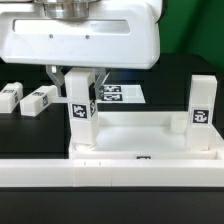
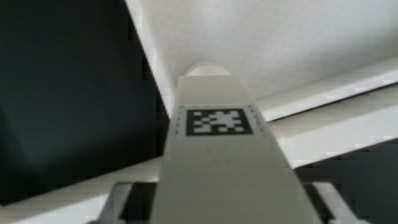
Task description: Assemble desk
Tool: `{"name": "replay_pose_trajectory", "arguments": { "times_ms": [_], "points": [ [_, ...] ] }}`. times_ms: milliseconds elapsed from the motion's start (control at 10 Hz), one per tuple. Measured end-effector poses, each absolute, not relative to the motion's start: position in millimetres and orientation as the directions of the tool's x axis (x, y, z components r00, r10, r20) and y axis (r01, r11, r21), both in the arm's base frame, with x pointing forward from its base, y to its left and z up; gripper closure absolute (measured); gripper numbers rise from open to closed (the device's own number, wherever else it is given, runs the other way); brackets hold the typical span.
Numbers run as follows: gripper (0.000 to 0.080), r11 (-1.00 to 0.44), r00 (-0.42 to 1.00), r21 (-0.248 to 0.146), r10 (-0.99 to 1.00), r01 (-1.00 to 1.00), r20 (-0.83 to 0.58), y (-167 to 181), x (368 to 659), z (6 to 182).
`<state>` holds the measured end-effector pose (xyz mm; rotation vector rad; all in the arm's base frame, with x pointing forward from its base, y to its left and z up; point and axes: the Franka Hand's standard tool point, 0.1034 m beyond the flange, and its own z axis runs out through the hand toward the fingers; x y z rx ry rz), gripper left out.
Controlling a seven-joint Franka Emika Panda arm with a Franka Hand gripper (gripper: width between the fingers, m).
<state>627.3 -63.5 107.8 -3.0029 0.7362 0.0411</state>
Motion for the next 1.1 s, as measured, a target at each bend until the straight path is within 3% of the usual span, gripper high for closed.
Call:
{"name": "replay_pose_trajectory", "arguments": {
  "times_ms": [500, 1100],
  "points": [
    [0.0509, -0.613, 0.613, -0.025, -0.788, -0.79, -0.057, -65.7, 626.5, 107.1],
    [0.0509, -0.33, 0.33, -0.015, -0.941, -0.944, -0.072, -65.3, 627.1, 107.1]
  ]
}}
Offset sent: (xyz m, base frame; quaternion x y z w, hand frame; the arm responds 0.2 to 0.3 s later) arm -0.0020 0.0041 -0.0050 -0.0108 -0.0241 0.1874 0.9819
